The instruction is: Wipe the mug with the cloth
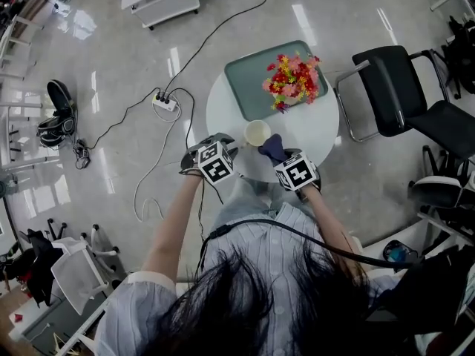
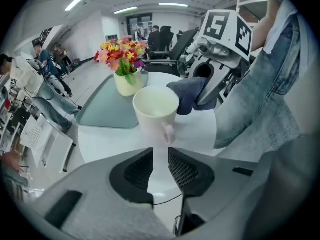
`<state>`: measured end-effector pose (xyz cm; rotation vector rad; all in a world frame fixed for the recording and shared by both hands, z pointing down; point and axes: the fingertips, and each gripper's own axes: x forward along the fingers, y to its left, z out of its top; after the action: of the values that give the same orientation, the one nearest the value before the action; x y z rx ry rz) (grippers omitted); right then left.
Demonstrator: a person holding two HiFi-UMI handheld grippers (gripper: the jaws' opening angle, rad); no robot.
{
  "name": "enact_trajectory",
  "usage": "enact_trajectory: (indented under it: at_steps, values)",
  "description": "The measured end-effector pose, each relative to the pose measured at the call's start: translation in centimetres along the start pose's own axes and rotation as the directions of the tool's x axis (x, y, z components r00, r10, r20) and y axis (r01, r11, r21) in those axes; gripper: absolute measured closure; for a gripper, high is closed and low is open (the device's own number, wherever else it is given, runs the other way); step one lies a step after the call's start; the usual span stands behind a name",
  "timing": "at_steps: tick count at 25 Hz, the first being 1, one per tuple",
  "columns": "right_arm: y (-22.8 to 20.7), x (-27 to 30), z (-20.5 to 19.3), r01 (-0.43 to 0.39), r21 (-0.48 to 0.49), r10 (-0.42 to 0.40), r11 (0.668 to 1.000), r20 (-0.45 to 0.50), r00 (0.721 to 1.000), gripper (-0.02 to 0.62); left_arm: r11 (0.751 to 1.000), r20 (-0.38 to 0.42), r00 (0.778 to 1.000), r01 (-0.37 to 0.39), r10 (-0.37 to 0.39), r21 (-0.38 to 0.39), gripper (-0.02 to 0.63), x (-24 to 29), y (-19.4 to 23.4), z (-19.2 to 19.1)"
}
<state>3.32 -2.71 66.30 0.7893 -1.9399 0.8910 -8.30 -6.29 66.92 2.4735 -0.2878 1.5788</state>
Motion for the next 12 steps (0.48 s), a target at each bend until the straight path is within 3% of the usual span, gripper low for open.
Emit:
enact_trajectory:
  at_steps: [5,8,12]
  values:
    - [-0.1,-0.2,0.1,0.000,0.006,0.000,1.000,0.001,1.000,0.494,0.997,0.041,0.998,0.045,-0.042,-0.067,0.500,-0.8,-1.3,0.7]
    - [-0.2,-0.2,0.0,0.002,0.006,-0.002,1.000,0.004,1.000,0.494,0.985,0.085,0.996,0.006,0.009,-0.171,0.500,-0.8,-1.9,1.5]
    - [-0.3,-0.1,0.0,0.006,0.007,-0.006,1.000,0.002,1.000,0.494,0.945,0.131,0.987,-0.046,0.093,-0.324,0.500,-0.1,-1.5,2.3]
